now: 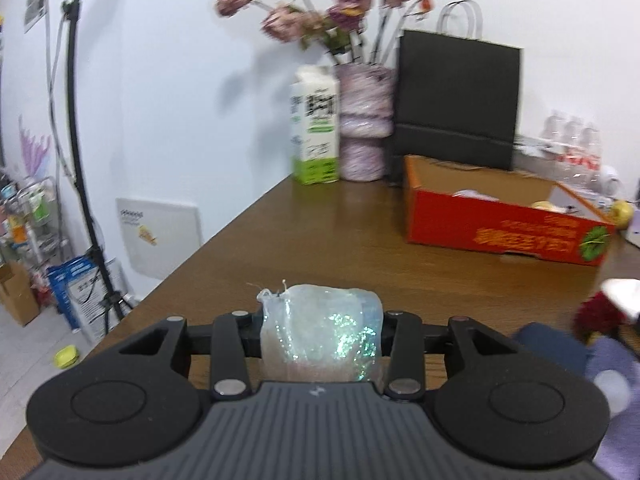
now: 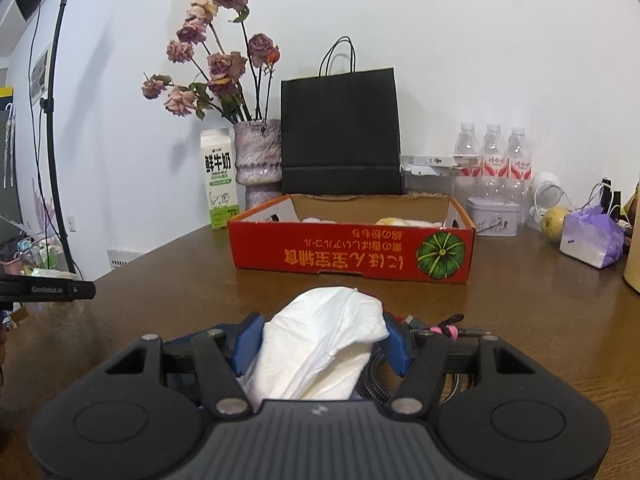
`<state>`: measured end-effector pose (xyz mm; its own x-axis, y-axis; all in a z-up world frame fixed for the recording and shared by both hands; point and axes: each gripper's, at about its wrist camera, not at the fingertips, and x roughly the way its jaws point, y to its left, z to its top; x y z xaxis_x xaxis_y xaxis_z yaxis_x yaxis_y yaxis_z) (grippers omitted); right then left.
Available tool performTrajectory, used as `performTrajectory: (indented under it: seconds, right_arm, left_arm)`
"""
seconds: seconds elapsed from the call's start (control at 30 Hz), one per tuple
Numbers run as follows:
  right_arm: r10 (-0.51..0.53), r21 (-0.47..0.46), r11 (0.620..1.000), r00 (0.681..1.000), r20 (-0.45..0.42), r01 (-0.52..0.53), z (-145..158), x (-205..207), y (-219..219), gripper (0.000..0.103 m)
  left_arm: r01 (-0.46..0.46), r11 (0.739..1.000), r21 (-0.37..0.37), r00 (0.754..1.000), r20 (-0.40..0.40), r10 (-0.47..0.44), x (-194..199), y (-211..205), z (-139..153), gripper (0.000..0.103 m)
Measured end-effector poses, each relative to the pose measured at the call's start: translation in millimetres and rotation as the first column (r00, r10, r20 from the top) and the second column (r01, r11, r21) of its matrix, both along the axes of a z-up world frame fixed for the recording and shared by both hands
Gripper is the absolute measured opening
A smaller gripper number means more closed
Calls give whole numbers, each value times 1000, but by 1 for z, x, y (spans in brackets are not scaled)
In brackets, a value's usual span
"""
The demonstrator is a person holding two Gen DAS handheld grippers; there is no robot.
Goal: Organize objects
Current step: 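Grasp the clear plastic bag with left tool while right tool holds white cloth, then carry the plastic bag and white cloth into the red box with both tools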
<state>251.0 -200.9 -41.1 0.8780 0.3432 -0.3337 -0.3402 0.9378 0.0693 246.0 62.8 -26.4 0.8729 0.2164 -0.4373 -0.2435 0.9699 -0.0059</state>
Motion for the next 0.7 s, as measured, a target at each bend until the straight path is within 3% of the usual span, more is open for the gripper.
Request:
performTrajectory:
  seconds: [0.3, 0.7]
  right_arm:
    - [12, -30, 999, 999, 45, -11, 20, 3, 2, 62]
    - [31, -44, 999, 995, 99, -27, 57, 39, 6, 62]
  left_arm:
    - [95, 995, 21, 994, 44, -96, 9, -44, 26, 40]
    - [186, 982, 22, 979, 75, -187, 47, -85, 56, 40]
